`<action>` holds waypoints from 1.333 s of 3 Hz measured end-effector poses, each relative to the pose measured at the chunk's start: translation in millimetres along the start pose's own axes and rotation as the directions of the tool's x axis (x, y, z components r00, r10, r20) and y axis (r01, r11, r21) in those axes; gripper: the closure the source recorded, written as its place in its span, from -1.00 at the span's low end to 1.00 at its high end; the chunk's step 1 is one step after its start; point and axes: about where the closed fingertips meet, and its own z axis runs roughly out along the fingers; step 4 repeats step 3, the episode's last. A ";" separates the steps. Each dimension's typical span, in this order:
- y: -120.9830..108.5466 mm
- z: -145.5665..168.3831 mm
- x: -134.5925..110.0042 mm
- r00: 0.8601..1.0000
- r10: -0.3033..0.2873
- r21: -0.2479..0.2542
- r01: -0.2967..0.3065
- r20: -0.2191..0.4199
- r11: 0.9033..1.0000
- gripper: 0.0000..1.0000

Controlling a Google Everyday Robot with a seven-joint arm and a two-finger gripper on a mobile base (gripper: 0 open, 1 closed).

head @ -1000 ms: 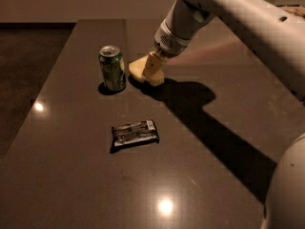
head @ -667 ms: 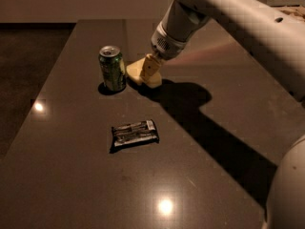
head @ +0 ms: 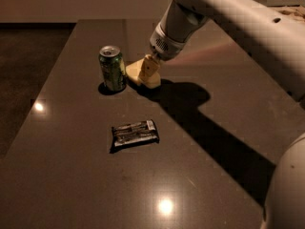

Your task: Move sponge near green can

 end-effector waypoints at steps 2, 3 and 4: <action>1.3 4.2 -0.5 1.000 -0.002 -0.005 0.002 -0.004 1.000 -1.00; 1.4 4.2 -0.6 1.000 -0.002 -0.006 0.002 -0.004 1.000 -1.00; 1.4 4.2 -0.6 1.000 -0.002 -0.006 0.002 -0.004 1.000 -1.00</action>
Offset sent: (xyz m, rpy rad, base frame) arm -0.0001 0.0013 -0.0015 -0.0004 0.0022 0.0022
